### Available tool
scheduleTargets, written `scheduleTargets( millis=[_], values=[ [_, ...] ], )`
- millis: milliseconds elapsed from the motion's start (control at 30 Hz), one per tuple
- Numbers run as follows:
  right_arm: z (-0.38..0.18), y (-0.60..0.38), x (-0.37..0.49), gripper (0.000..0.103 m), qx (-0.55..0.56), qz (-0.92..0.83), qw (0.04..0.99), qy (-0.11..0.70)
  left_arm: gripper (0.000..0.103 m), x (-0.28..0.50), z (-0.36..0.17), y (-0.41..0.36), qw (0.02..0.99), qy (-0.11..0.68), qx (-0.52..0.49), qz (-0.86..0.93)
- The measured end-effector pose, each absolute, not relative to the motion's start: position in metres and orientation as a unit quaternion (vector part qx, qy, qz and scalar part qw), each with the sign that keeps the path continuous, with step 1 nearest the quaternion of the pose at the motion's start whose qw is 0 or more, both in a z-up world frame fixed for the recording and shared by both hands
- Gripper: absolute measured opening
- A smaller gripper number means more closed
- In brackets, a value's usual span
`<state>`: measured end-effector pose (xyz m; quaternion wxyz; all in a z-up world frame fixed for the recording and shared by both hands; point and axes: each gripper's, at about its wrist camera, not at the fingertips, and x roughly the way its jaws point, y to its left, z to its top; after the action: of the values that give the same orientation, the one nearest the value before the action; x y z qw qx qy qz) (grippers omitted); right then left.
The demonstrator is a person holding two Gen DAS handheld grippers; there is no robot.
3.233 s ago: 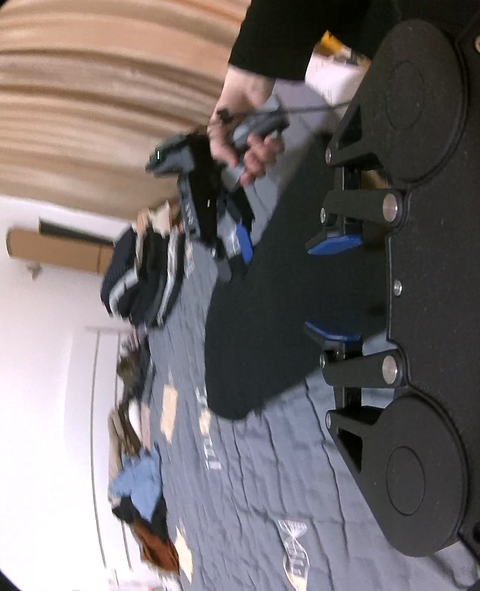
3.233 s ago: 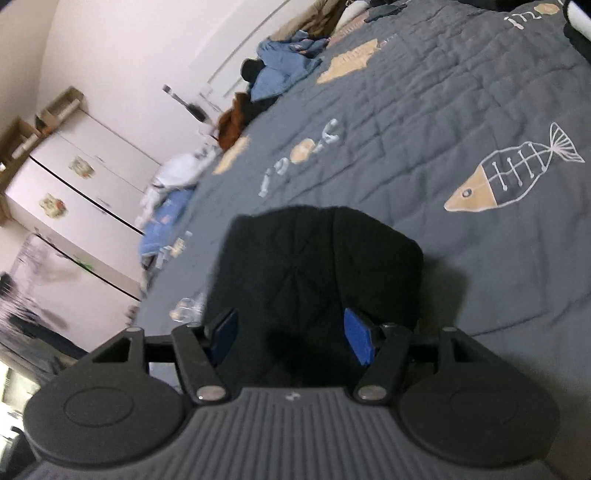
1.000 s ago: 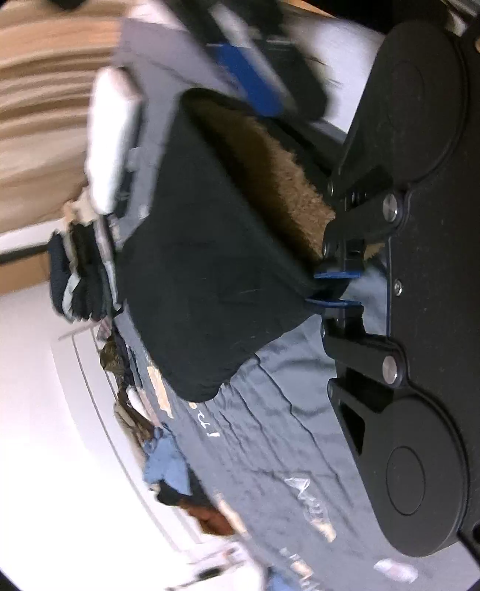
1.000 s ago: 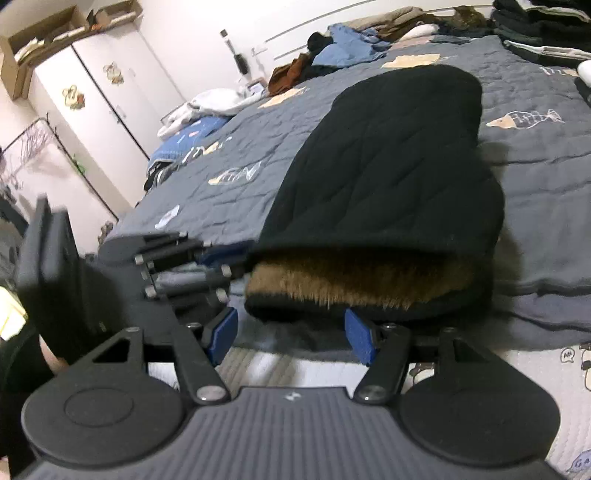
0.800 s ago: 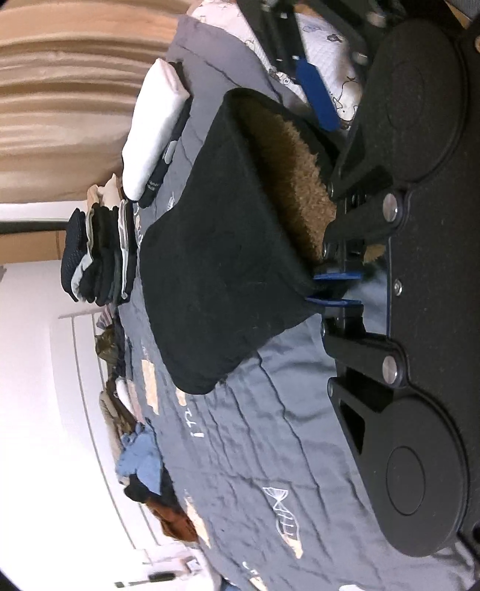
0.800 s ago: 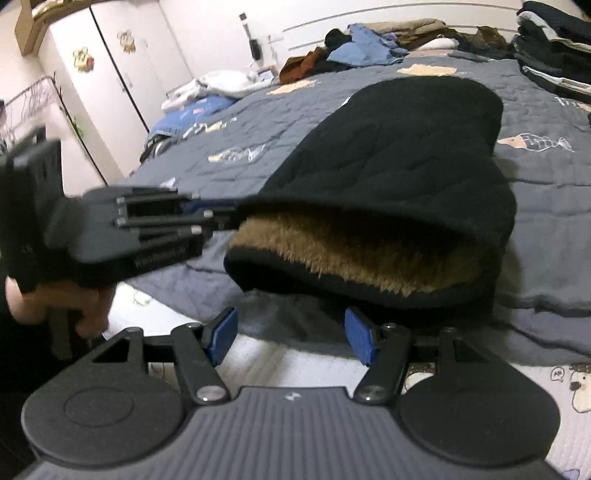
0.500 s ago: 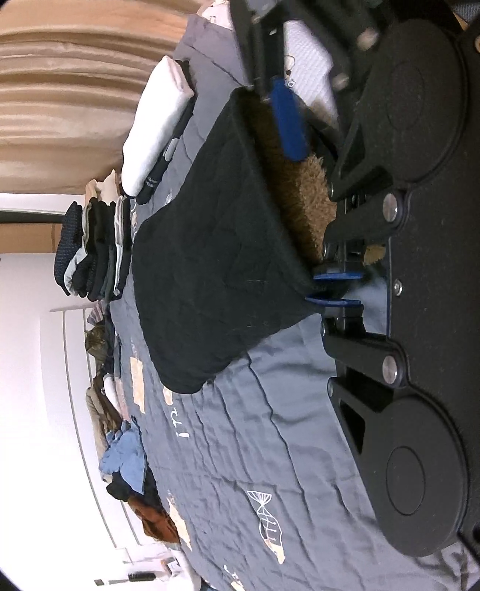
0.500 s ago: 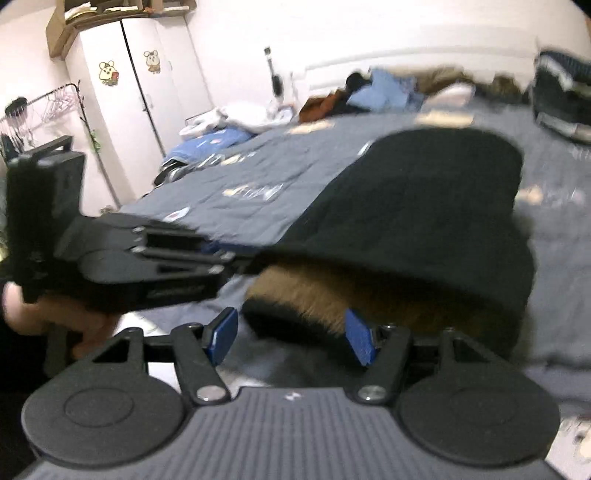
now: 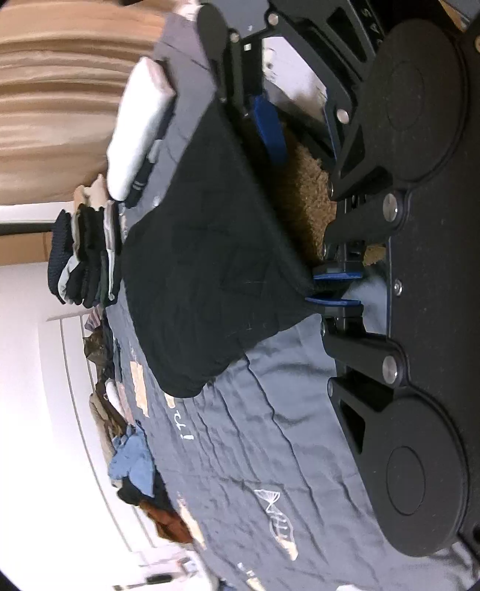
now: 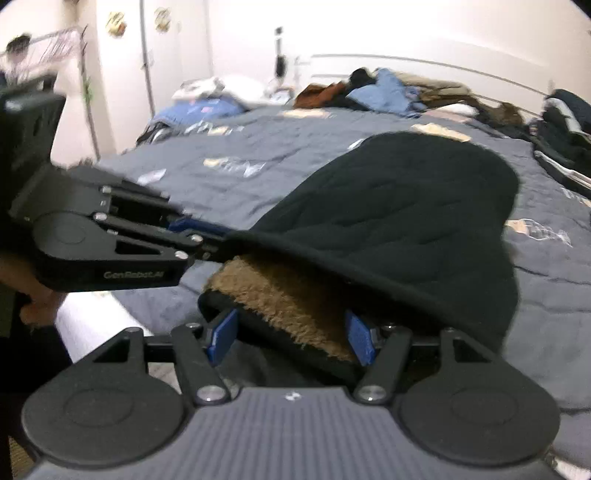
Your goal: Fold clothes
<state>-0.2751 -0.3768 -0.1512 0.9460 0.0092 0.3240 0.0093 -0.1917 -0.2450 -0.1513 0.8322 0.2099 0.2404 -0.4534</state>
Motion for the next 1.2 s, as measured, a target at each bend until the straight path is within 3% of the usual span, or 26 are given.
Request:
scheduleTargets(
  millis=[133,233,367,700,967,1200],
  values=[
    [-0.158,-0.369,-0.267,0.065,-0.040,-0.006,0.944,0.327,0.016,-0.193,-0.154,-0.247,0.836,0.232,0.212,-0.451],
    [-0.163,-0.370,-0.260,0.066,-0.041,-0.018,0.942,0.333,0.006,-0.194,-0.154,-0.248,0.831,0.230,0.207,-0.462],
    [-0.167,-0.379,-0.254,0.066,-0.020,-0.035,0.942,0.332,0.004,-0.211,-0.146,-0.239,0.829,0.206,0.212,-0.474],
    [-0.164,-0.394,-0.253,0.066,0.025,-0.054,0.948,0.313,0.003,-0.240,-0.138,-0.226,0.831,0.180,0.200,-0.487],
    [-0.142,-0.409,-0.273,0.065,0.095,-0.081,0.965,0.229,0.003,-0.238,-0.134,-0.222,0.835,0.188,0.173,-0.488],
    [-0.151,-0.403,-0.261,0.065,0.092,-0.072,0.959,0.259,0.003,-0.227,-0.137,-0.222,0.837,0.209,0.155,-0.482]
  ],
)
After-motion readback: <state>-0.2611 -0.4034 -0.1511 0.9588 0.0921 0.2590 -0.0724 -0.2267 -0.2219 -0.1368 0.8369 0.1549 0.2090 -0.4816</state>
